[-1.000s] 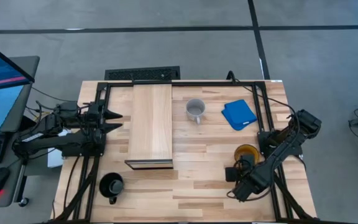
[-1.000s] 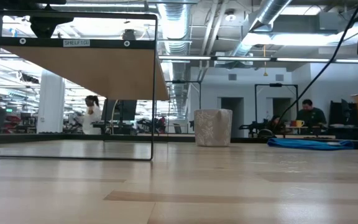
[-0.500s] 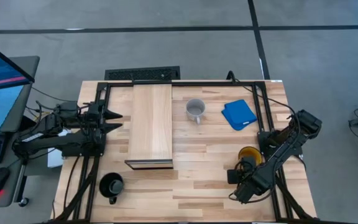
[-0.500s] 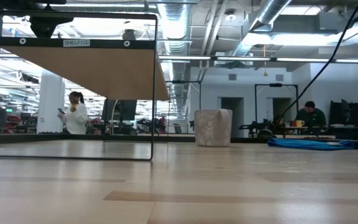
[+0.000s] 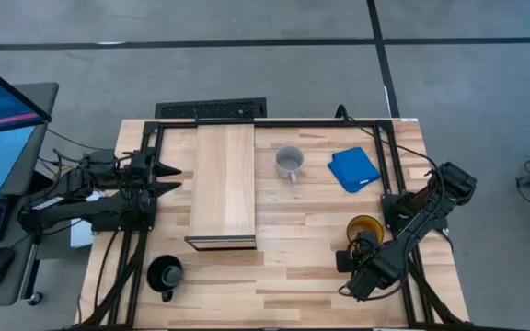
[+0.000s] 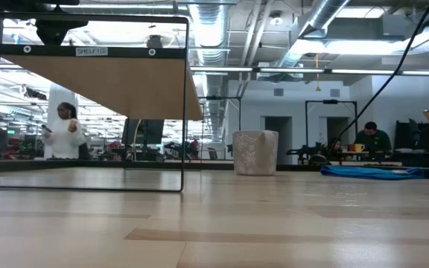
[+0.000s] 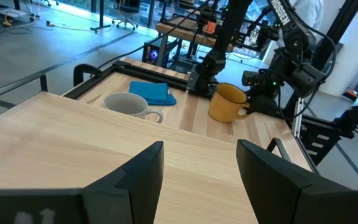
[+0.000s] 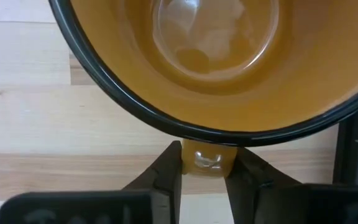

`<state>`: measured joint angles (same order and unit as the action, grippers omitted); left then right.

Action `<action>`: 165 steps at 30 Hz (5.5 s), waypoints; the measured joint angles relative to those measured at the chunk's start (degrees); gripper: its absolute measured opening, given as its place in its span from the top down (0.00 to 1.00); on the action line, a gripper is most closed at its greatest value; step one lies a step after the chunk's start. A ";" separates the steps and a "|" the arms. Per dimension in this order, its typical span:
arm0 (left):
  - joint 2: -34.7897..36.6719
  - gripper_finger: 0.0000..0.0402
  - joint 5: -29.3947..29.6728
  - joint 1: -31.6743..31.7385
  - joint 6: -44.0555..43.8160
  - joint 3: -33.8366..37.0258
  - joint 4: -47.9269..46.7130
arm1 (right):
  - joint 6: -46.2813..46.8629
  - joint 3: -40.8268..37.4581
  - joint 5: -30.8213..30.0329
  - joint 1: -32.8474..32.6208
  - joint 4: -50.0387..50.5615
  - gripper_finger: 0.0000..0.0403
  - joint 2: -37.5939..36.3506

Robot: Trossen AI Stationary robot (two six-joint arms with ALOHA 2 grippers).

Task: Stack small to large cups/mugs on shelf
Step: Put the yellow mug on the shelf

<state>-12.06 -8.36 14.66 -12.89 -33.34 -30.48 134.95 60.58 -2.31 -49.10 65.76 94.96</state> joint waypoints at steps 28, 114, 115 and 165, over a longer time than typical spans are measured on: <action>0.00 0.52 1.86 0.02 -0.46 0.00 0.42 | -30.53 20.63 -8.16 12.18 16.14 0.75 -0.02; -0.02 0.52 6.60 0.00 -1.28 0.00 -0.12 | -142.11 43.21 2.41 64.50 -19.52 0.75 9.45; 0.00 0.52 6.54 0.00 -1.32 0.00 -0.11 | -142.70 44.30 2.49 64.64 -18.58 0.75 10.23; 0.00 0.52 5.73 0.00 -2.82 0.00 -1.13 | -163.16 65.48 12.70 69.18 -4.96 0.75 24.41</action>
<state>-12.06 -2.63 14.66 -15.70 -33.34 -31.61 -28.21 126.06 10.39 20.08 60.80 119.37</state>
